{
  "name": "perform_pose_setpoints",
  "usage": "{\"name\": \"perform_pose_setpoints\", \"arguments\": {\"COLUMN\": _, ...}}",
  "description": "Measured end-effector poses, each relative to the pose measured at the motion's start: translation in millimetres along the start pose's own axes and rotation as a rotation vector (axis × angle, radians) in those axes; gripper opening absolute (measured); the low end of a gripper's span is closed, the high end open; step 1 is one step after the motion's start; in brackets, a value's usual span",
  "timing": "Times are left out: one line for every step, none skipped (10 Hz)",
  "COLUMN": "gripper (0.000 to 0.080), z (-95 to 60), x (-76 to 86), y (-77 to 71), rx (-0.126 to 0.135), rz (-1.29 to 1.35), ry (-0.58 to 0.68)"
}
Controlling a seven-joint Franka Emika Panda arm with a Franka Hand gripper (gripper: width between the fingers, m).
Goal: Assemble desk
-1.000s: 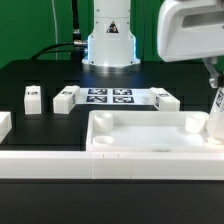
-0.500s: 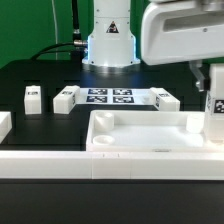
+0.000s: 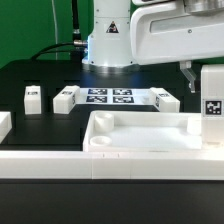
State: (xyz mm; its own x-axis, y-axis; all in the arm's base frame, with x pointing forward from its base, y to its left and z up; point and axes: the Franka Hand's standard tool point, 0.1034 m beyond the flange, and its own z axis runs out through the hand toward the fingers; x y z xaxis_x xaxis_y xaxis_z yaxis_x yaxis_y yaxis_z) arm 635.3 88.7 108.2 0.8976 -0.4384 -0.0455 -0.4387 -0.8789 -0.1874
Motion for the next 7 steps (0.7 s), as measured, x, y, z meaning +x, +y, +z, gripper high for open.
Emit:
{"name": "perform_pose_setpoints", "arguments": {"gripper": 0.0295, "z": 0.0, "x": -0.1, "y": -0.2, "rx": 0.0, "rz": 0.08, "ry": 0.0}}
{"name": "perform_pose_setpoints", "arguments": {"gripper": 0.0295, "z": 0.2, "x": -0.4, "y": -0.6, "rx": 0.0, "rz": 0.142, "ry": 0.0}}
{"name": "perform_pose_setpoints", "arguments": {"gripper": 0.0295, "z": 1.0, "x": -0.7, "y": -1.9, "rx": 0.004, "rz": 0.229, "ry": 0.008}}
{"name": "perform_pose_setpoints", "arguments": {"gripper": 0.0295, "z": 1.6, "x": -1.2, "y": -3.0, "rx": 0.013, "rz": 0.326, "ry": 0.021}}
{"name": "perform_pose_setpoints", "arguments": {"gripper": 0.0295, "z": 1.9, "x": -2.9, "y": -3.4, "rx": 0.022, "rz": 0.414, "ry": 0.03}}
{"name": "perform_pose_setpoints", "arguments": {"gripper": 0.0295, "z": 2.3, "x": -3.9, "y": -5.5, "rx": 0.028, "rz": 0.506, "ry": 0.03}}
{"name": "perform_pose_setpoints", "arguments": {"gripper": 0.0295, "z": 2.7, "x": -4.8, "y": -6.8, "rx": 0.032, "rz": 0.604, "ry": 0.026}}
